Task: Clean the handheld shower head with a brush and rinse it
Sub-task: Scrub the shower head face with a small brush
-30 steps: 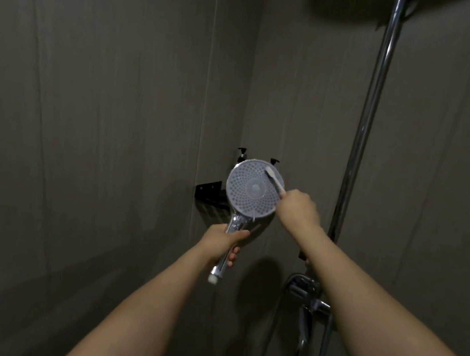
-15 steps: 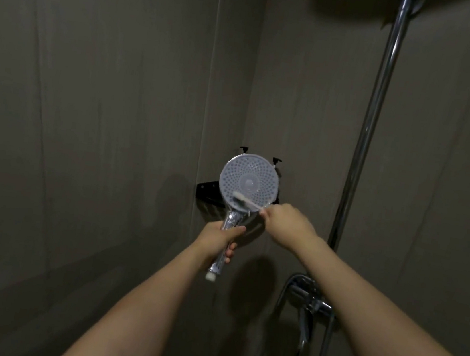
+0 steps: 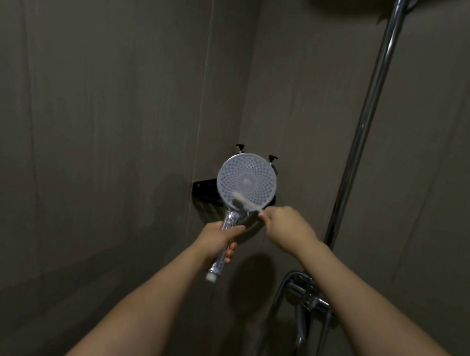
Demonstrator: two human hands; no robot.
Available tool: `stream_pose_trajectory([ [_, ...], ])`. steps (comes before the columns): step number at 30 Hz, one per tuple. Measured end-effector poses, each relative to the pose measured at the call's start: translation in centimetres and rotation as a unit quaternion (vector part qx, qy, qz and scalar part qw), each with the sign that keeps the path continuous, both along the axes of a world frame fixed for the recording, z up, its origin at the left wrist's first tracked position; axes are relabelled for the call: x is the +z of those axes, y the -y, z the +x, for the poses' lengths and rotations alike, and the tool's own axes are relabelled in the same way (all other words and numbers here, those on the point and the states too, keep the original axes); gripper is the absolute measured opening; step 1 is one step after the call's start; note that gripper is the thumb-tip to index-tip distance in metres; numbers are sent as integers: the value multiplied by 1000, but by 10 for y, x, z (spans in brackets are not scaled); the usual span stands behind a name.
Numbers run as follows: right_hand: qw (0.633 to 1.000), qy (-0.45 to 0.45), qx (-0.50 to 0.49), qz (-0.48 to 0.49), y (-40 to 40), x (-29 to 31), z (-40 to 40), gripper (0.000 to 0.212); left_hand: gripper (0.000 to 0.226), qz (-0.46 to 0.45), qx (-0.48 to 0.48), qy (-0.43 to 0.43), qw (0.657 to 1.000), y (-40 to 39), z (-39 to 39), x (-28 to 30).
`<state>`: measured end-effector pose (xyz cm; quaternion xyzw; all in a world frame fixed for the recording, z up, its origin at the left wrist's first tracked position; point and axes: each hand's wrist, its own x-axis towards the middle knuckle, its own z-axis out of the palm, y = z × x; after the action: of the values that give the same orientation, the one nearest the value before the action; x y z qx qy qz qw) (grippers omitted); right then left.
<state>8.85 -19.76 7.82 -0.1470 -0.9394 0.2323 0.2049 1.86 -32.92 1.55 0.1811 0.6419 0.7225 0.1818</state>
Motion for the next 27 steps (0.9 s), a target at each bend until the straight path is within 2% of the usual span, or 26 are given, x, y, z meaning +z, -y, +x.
stream_pose_trajectory([
  [2,1000,10,-29,3,-10,-3,-2,29,15,-3,0,-1,1000,-1,1,2],
  [5,995,-55,-78,11,-23,4,3,32,19,-15,2,-2,1000,0,1,1],
  [6,997,-62,-53,17,-22,5,4,32,18,-14,1,-1,1000,0,1,1],
  [8,1000,-16,-1,21,-14,-1,6,32,13,-2,0,1,1000,-3,2,1],
  [10,999,1,-29,25,-20,-7,7,32,9,4,2,2,1000,-4,2,4],
  [13,994,-56,-96,4,-32,-6,10,38,12,-9,0,-7,1000,-2,-1,3],
  [15,998,-55,-39,18,-25,-8,10,37,14,-9,0,-8,1000,-2,-1,2],
  [17,999,1,-9,46,-15,-15,13,34,10,1,-1,-5,1000,-5,1,3],
  [21,994,-9,-109,27,-30,-9,11,36,14,-11,8,-9,1000,-4,0,3],
  [23,996,-23,-66,48,-20,0,7,34,17,-14,9,-4,1000,-6,0,-1],
  [25,995,25,20,89,1,4,5,30,18,-7,10,1,1000,-10,0,-4],
  [27,988,94,49,113,6,0,3,29,20,-3,11,3,1000,-13,1,-3],
])
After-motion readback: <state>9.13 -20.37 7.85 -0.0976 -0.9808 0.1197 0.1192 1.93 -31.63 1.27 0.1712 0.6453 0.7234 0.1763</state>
